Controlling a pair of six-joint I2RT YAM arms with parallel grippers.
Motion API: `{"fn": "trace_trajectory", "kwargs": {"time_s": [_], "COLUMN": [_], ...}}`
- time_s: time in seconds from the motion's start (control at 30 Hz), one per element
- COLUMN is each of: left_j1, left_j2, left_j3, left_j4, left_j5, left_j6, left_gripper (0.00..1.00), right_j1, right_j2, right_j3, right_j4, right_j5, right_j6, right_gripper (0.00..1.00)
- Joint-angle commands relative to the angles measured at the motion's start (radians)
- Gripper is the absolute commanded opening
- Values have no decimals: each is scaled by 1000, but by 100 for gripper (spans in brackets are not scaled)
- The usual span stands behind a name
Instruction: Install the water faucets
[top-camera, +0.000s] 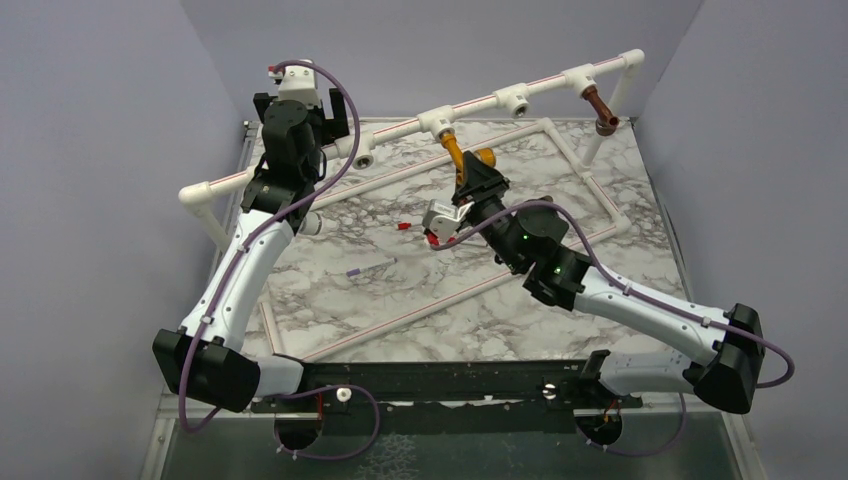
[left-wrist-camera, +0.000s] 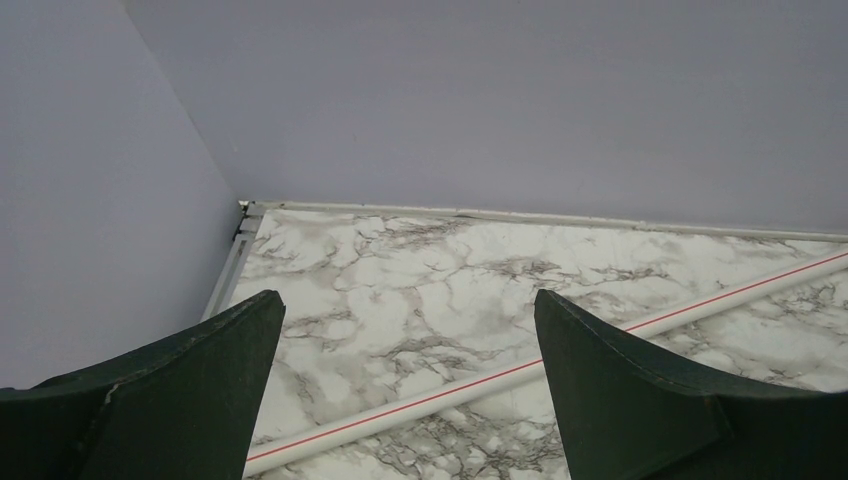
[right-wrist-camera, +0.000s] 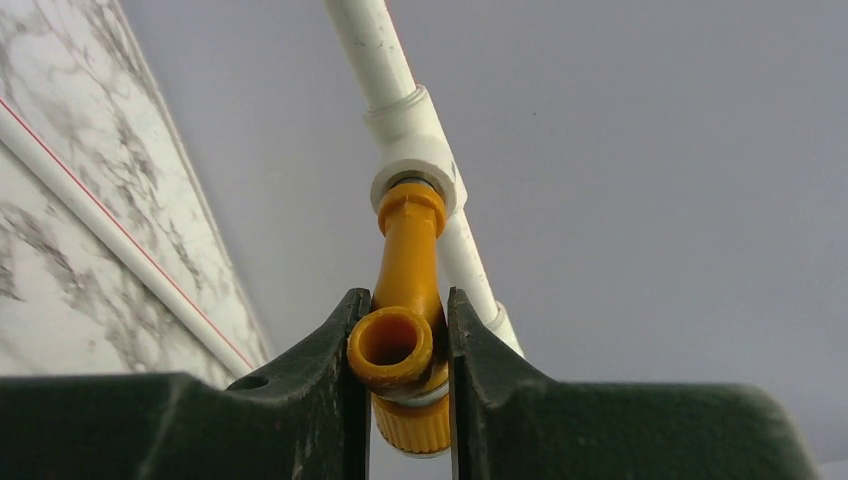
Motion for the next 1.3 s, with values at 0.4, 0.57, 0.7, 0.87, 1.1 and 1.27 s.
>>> {"fn": "trace_trajectory", "kwargs": {"time_s": [0.4, 0.57, 0.7, 0.87, 1.1, 1.27], "left_j1": [-14, -14, -14, -15, -17, -17], "left_j2": [50, 46, 45, 42, 42, 42], "left_j3": [-51, -51, -52, -53, -51, -51], "left_j4": [-151, -151, -151, -151, -151, -151], "left_j5": [36, 36, 36, 36, 34, 35], "left_j6": [-15, -15, -15, -16, -15, -15], "left_gripper": [96, 96, 96, 96, 97, 96], "right_j1": [-4, -4, -4, -4, -4, -4], "right_j2": [16, 34, 38, 54, 19, -45], "right_j3": [12, 10, 23, 42, 19, 22], "right_j4": [241, 288, 285, 259, 213, 127], "right_j5": [89, 153, 199, 198, 99, 4], "right_j6": [1062, 1279, 1452, 1470, 1244, 1107], "right_gripper": [1, 1, 1, 1, 9, 59]}}
